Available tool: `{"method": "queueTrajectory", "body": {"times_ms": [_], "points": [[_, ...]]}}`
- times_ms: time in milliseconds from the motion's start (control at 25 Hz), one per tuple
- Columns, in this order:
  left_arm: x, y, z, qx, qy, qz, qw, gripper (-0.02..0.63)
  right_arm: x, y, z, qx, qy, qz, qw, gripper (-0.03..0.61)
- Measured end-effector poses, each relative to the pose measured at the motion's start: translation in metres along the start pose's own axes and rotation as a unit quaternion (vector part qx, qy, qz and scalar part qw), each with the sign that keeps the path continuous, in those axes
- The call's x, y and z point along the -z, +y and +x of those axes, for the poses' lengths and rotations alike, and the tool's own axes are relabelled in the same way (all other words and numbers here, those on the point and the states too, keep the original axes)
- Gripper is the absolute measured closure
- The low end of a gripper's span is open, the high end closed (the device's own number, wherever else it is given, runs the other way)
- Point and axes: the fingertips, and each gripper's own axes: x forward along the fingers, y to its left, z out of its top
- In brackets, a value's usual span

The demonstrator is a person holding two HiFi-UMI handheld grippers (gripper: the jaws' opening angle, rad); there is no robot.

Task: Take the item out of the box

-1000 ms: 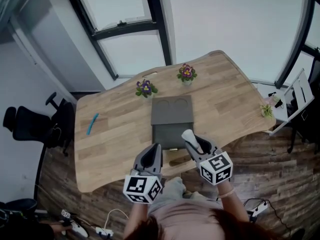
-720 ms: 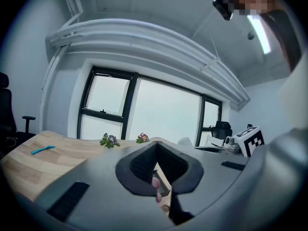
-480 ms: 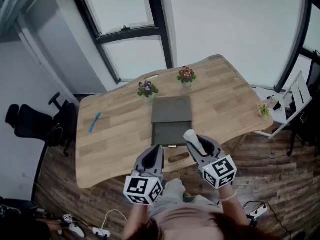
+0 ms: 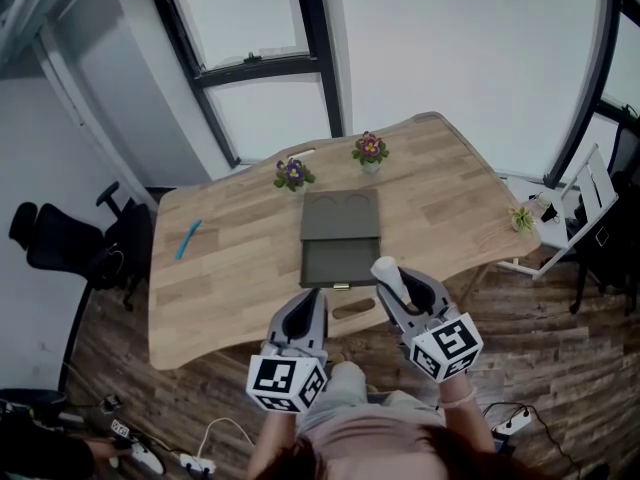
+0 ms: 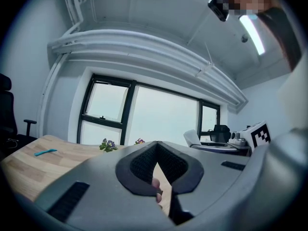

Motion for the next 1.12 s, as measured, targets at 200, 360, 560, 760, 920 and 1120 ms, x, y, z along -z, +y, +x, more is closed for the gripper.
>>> {"method": "queueTrajectory", "body": {"times_ms": [200,360,560,760,920,1120], "points": [[-0.001,0.008,0.002,-0.006,0.002,0.000,1.0000,0.621,-0.006,0.004,0.003,0.003,-0.007,-0.002,1.000,0.443],[-0.007,0.015,0.003,-0.008,0.005,0.005,0.9999,0.621,-0.010,0.007,0.009,0.004,-0.009,0.000,1.000,0.443],[-0.015,0.031,0.006,-0.005,0.011,0.007,0.9999,0.621,-0.018,0.011,0.025,0.013,-0.002,-0.004,1.000,0.443],[-0.027,0.042,0.010,0.002,0.009,0.005,0.9999,0.621,-0.026,0.014,0.038,0.020,0.005,-0.009,1.000,0.443],[-0.034,0.049,0.011,-0.001,0.005,0.008,1.0000,0.621,-0.027,0.016,0.047,0.017,0.016,-0.016,1.000,0.443],[-0.041,0.057,0.012,-0.003,0.001,0.021,0.9998,0.621,-0.034,0.021,0.055,0.016,0.020,-0.019,0.999,0.443]]}}
